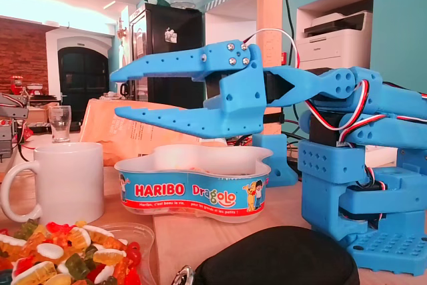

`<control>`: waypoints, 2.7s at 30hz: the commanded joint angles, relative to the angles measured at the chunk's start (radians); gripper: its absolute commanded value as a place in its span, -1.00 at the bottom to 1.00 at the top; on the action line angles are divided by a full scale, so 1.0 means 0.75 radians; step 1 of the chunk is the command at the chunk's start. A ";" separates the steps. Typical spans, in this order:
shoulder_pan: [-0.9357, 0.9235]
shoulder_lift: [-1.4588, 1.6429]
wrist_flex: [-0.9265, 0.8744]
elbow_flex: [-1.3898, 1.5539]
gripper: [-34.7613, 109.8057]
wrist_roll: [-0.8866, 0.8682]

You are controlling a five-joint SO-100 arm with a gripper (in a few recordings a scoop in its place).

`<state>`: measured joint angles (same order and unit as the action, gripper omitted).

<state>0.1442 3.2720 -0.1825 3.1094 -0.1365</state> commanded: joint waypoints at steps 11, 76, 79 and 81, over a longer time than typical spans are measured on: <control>-0.002 0.067 0.008 0.047 -0.35 -0.002; -1.194 -1.818 -1.583 -1.644 -0.36 0.849; -1.207 -1.845 -1.583 -1.702 -0.36 0.851; -1.215 -1.847 -1.583 -1.728 -0.36 0.853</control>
<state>-0.7409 1.8761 -1.3591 1.8745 0.4832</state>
